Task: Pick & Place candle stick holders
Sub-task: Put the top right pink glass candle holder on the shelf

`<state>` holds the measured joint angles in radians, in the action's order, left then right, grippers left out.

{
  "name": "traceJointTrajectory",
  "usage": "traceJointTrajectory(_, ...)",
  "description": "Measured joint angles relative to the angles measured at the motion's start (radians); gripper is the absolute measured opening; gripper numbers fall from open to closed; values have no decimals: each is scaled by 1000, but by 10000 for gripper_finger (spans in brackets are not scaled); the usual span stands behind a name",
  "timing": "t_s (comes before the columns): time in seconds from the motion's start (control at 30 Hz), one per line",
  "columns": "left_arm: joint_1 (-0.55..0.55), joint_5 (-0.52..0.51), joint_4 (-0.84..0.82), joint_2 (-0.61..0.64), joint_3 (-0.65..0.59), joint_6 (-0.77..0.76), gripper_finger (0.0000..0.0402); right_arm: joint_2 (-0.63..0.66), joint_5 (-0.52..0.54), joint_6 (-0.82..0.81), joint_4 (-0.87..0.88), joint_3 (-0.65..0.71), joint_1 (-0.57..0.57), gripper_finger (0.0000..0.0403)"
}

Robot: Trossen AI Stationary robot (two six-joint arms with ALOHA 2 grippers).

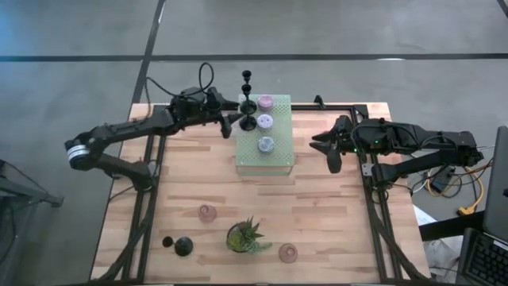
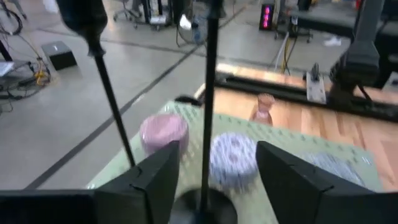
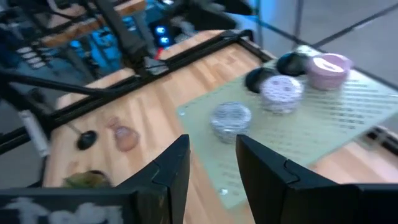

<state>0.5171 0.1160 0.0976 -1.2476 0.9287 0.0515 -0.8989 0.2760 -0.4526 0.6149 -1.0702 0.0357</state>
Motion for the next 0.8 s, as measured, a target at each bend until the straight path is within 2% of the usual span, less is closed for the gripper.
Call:
traceJointTrajectory(0.17, 0, -4, -227, 138, 0, 19, 243, 7, 107, -34, 104, 1, 0, 110)
traceJointTrajectory(0.3, 1, -50, -466, 259, -11, -9, 244, 14, 209, -172, 221, 39, 1, 105)
traceJointTrajectory(0.37, 2, -53, -520, 324, -47, -41, 242, 19, 248, -234, 246, 81, 1, 109)
traceJointTrajectory(0.57, 2, -73, -502, 521, -225, -80, 241, 52, 305, -399, 245, 248, 1, 150)
traceJointTrajectory(0.8, 2, -75, -418, 656, -380, -79, 242, 100, 459, -633, 242, 418, 0, 226)
